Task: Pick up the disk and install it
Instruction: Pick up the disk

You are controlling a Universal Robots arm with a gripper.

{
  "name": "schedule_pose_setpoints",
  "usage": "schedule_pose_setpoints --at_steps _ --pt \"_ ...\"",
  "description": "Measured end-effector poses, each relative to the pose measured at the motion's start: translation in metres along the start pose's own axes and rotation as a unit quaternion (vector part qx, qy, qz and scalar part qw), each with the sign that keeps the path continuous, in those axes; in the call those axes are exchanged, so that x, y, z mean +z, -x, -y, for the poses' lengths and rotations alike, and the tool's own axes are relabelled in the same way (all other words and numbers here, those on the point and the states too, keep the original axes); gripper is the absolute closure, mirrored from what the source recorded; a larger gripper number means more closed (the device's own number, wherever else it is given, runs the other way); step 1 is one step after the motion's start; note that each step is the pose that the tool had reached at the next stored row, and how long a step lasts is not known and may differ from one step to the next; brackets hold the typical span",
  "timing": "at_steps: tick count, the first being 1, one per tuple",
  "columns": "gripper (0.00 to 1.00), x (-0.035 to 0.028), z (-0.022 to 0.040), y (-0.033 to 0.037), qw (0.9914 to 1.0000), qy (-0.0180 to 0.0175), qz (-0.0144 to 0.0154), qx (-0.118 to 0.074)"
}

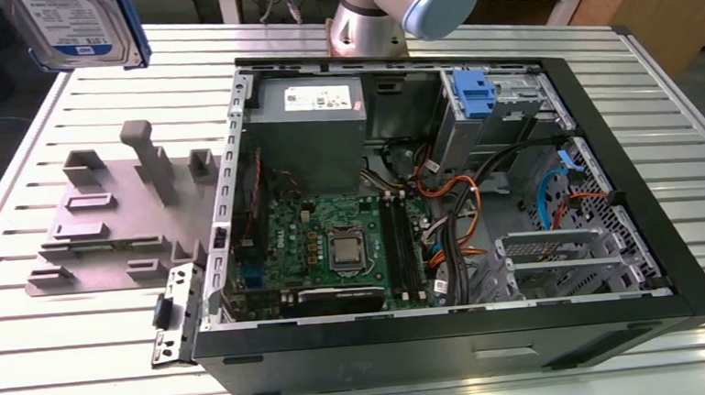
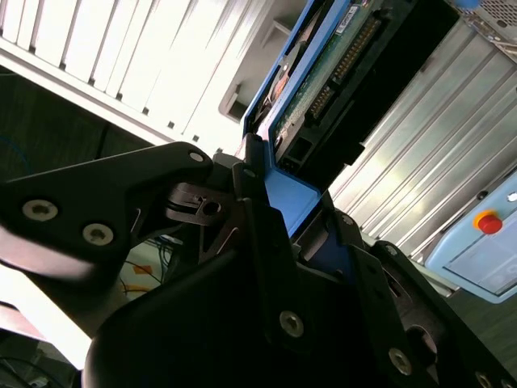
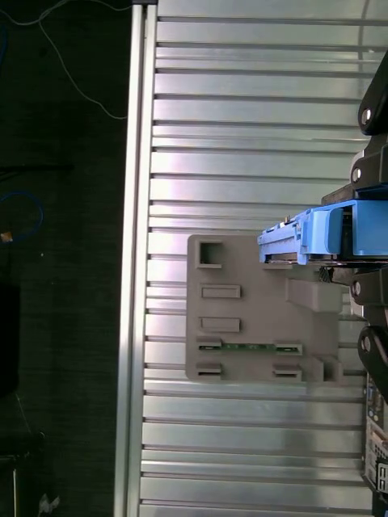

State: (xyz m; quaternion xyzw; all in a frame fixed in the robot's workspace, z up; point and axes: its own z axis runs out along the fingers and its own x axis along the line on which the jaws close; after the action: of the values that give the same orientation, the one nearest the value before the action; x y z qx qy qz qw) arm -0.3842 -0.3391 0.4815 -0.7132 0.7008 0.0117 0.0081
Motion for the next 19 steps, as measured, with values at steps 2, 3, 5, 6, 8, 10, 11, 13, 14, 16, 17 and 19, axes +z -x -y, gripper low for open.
schedule_pose_setpoints --at_steps 2,3,5,6,8,10,11,13,14,16,17,19 --pt "0.64 0.0 0.0006 0.0 1.0 0.0 0.0 0.0" --pt "0.64 0.0 0.0009 0.0 1.0 0.0 0.0 0.0" --pt "0.64 0.0 0.0015 0.0 1.0 0.0 0.0 0.0" --pt "0.64 0.0 0.0018 -0.0001 1.0 0.0 0.0 0.0" --pt "0.64 0.0 0.0023 -0.0001 1.0 0.0 0.0 -0.001" --pt "0.64 0.0 0.0028 -0.0001 1.0 0.0 0.0 -0.001" --pt "0.64 0.0 0.0031 -0.0001 1.0 0.0 0.0 -0.001" --pt "0.64 0.0 0.0035 -0.0001 1.0 0.0 0.0 -0.001" --pt "0.64 0.0 0.0038 -0.0001 1.0 0.0 0.0 -0.001" --pt "0.64 0.0 0.0042 -0.0001 1.0 0.0 0.0 -0.001" --pt "0.64 0.0 0.0044 -0.0001 1.0 0.0 0.0 -0.001" --pt "0.64 0.0 0.0048 -0.0001 1.0 0.0001 0.0 -0.001"
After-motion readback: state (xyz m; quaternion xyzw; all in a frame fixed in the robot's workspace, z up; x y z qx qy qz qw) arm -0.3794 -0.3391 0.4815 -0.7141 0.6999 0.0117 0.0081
